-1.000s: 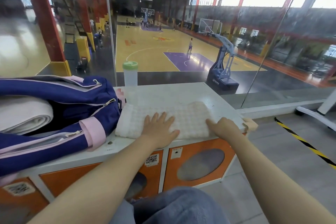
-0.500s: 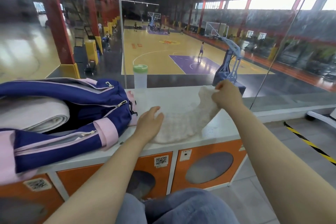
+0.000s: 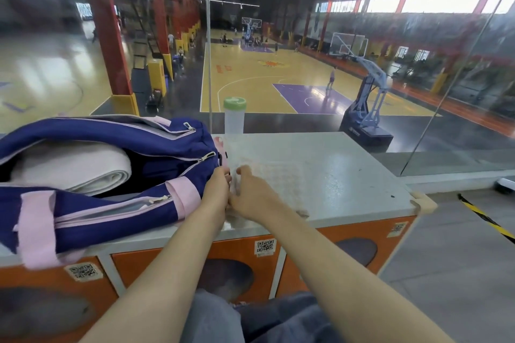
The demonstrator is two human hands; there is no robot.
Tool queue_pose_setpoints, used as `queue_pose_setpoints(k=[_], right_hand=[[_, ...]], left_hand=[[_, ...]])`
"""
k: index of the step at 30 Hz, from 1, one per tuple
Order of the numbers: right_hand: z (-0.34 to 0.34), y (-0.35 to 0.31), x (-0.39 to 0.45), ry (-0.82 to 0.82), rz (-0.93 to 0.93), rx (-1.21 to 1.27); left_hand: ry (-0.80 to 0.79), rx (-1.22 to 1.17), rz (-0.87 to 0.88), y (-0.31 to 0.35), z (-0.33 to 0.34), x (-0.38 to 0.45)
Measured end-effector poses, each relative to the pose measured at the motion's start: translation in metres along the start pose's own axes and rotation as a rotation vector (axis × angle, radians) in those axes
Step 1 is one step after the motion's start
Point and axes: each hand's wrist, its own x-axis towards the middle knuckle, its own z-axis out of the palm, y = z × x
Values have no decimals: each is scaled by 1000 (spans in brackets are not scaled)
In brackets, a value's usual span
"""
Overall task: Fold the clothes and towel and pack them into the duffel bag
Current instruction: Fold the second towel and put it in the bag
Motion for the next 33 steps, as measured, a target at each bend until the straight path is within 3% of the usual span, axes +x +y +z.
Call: queue_pose_setpoints(k=[6,8,10,12,14,17,20,25,33], right_hand=[[-5,30,-4,-2,15,327],[-21,42,-2,132,47,466],[-37,61,-1,323,78,413],[-47,77,-1,391,187,345],[-46,92,3,319,365,415],[-43,102,11,180,601,723],[-48,101,15,118,668,905],[-50,96,15,58,592,767],[-87,43,-6,9,121,851]], left_hand=[[-68,234,114,-5,-2,4],[-52,339,119,-3,0,1],[-80,401,105,-4,3,-2],[-133,449,136,-8,6,-7],[-113,525,212,-12,8,-13],[-84,618,281,-17,6,-12],[-111,648,268,-21,-3,-9],[-158,594,290,-22,-15,-16],[-203,259,122,-10,-31,-26]])
